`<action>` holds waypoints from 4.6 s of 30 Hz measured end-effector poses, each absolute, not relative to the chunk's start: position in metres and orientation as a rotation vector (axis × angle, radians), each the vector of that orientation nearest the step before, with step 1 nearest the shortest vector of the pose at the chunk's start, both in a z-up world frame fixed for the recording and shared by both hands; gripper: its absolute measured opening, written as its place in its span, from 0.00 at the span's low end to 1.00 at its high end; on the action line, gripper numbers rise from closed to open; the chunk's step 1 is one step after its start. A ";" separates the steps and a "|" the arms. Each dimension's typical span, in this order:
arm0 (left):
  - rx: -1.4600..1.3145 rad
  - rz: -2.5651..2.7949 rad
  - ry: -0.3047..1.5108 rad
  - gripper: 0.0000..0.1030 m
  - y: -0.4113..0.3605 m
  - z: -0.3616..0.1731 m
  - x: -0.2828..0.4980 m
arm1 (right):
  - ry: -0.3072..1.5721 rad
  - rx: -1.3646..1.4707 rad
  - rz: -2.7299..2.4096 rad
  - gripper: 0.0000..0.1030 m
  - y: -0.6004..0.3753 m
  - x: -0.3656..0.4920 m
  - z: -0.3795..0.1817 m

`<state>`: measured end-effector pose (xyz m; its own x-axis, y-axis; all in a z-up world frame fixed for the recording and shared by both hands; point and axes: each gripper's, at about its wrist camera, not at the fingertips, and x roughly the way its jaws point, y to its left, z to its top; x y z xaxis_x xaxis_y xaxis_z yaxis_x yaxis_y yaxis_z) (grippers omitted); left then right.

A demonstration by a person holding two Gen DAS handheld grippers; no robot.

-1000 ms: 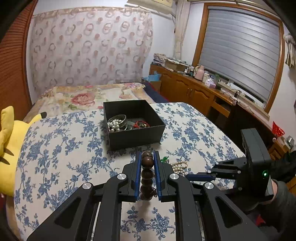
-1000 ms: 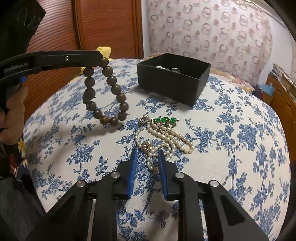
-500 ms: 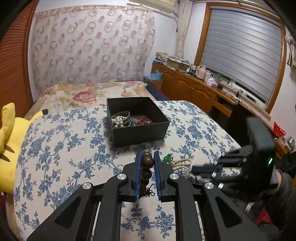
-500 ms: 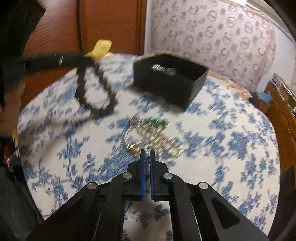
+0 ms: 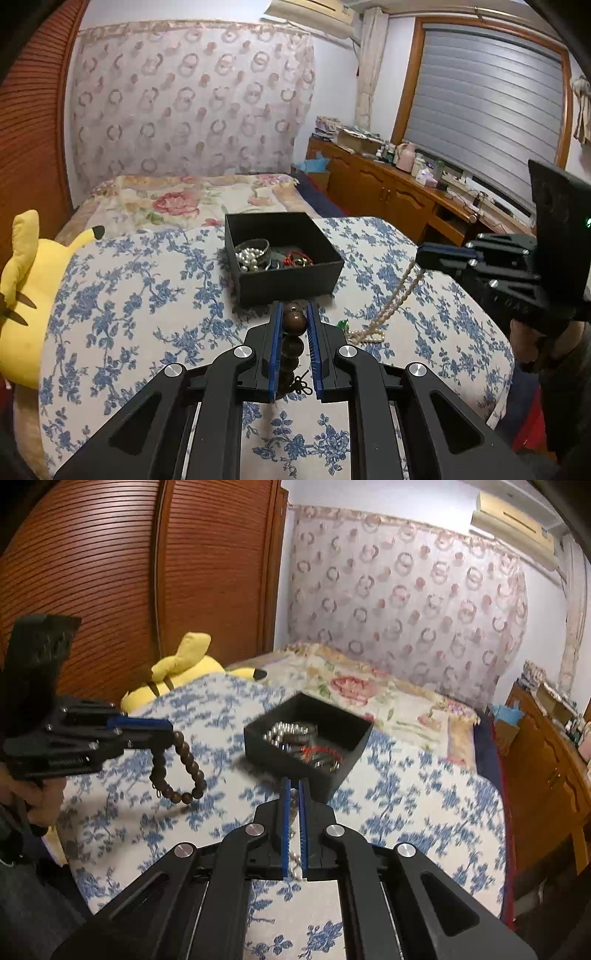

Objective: Organize jewelry
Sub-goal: 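Lower the bead bracelet into the box with the left gripper while the right carries the pearls, then open the right gripper over the box and withdraw both grippers, then grasp the gold flower-shaped ring with the right gripper, then grasp the green jade pendant with the left gripper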

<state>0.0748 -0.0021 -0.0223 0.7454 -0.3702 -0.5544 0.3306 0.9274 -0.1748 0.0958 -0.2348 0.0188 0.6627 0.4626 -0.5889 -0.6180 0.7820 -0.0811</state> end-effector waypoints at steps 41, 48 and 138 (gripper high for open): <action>0.008 -0.358 0.524 0.12 -0.013 0.037 0.164 | 0.320 -0.250 0.588 0.05 -0.223 0.191 0.155; -0.005 -0.354 0.538 0.12 -0.012 0.034 0.193 | 0.357 -0.228 0.587 0.05 -0.216 0.223 0.137; 0.150 -0.507 0.884 0.44 -0.091 -0.098 0.150 | 0.810 -0.182 0.566 0.16 -0.294 0.123 -0.087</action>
<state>0.1502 -0.0908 -0.0977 0.5250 -0.3616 -0.7704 0.4828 0.8720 -0.0803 0.1227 -0.2941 -0.0868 0.5510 0.4081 -0.7279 -0.5433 0.8375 0.0583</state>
